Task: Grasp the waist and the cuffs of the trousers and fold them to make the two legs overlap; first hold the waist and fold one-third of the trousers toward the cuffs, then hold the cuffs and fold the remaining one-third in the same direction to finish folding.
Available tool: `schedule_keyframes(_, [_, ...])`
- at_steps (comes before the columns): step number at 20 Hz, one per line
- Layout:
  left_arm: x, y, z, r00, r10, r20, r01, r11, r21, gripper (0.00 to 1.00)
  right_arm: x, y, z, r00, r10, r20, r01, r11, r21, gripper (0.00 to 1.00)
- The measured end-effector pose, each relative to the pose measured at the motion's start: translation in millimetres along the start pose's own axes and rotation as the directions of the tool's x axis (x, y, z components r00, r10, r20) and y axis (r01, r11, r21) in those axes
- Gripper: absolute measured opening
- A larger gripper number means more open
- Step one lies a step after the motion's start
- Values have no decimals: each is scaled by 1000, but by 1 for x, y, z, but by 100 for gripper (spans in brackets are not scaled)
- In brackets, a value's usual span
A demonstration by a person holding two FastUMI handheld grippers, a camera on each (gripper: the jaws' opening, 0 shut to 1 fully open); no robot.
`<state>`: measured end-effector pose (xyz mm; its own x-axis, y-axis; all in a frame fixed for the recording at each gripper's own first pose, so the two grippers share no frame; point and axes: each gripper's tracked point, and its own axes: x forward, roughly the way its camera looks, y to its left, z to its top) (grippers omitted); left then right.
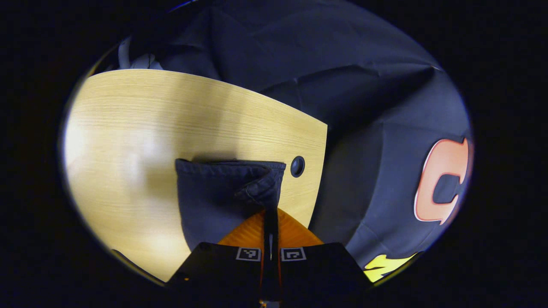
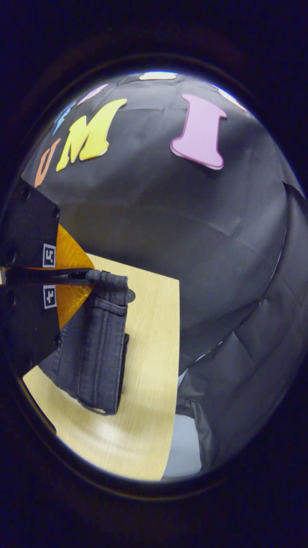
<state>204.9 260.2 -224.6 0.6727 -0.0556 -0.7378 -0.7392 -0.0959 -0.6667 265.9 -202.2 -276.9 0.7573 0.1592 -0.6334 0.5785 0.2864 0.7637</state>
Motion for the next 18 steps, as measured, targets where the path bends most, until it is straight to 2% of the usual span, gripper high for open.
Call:
schedule_keyframes(2, [27, -7, -2, 1000, 1, 1, -1, 1000, 28, 3, 22, -11, 0, 1000, -29, 3, 29, 1000, -4, 1])
schedule_keyframes(5, [53, -2, -2, 999, 44, 18, -45, 997, 59, 3, 41, -22, -3, 998, -69, 6, 70, 997, -26, 1])
schedule_keyframes(9, [61, 11, 0, 996, 78, 45, -82, 993, 89, 4, 49, -29, -2, 996, -94, 11, 94, 994, -56, 1])
schedule_keyframes(12, [62, 13, -1, 995, 74, 61, -81, 990, 118, 4, 50, -30, -5, 994, -112, 17, 113, 992, -63, 1])
schedule_keyframes(14, [62, 13, 8, 992, 62, 114, -82, 981, 176, 6, 51, -26, -8, 997, -80, 5, 80, 997, -15, 1])
schedule_keyframes(15, [59, 1, 4, 993, 11, 114, -34, 979, 200, 37, 47, -25, -16, 997, -72, -38, 73, 997, 21, 18])
schedule_keyframes(16, [41, -5, 5, 992, 2, 129, -31, 975, 222, 69, 54, -16, -29, 996, -57, -61, 59, 998, 24, 36])
schedule_keyframes(17, [42, -8, 7, 988, -10, 152, -29, 967, 252, 100, 46, -12, -26, 996, -57, -71, 57, 998, 0, 54])
schedule_keyframes(18, [31, -15, 10, 984, -33, 174, -19, 957, 289, 100, 41, -11, -25, 996, -56, -62, 54, 998, -36, 72])
